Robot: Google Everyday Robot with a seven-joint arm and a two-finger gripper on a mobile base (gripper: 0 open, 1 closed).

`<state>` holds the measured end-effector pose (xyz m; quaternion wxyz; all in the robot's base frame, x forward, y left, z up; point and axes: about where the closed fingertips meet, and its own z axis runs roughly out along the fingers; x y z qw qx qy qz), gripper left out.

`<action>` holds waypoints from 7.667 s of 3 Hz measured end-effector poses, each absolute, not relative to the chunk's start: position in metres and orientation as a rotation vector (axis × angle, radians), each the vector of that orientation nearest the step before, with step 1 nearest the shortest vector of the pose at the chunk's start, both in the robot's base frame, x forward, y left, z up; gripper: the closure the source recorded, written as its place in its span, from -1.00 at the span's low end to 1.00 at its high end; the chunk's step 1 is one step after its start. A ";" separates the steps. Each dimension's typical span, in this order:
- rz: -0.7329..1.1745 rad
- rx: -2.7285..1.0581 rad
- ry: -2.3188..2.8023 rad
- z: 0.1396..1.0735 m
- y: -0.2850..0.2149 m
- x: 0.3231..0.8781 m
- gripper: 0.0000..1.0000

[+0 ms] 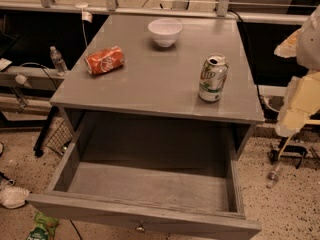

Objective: Place 7up can into top drawer

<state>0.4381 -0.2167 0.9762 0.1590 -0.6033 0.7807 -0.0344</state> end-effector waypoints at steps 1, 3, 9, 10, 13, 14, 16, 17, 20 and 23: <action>-0.098 -1.725 2.232 0.976 -0.217 0.438 -1.00; 0.255 -1.523 2.123 0.950 -0.194 0.501 -1.00; 0.483 -1.273 1.896 0.914 -0.141 0.632 -1.00; 0.475 -1.261 1.912 0.912 -0.151 0.627 -0.67; 0.453 -1.341 1.863 0.928 -0.154 0.592 0.72; 0.443 -1.548 1.775 0.947 -0.139 0.541 1.00; 0.569 -1.730 1.635 0.940 -0.104 0.496 1.00; 0.557 -1.752 1.659 0.920 -0.082 0.488 1.00; 0.689 -1.628 1.809 0.781 0.016 0.431 1.00; 0.663 -1.516 1.740 0.714 0.025 0.459 1.00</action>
Offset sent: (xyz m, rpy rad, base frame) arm 0.0504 0.0045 -0.0279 0.4057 0.0348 -0.0728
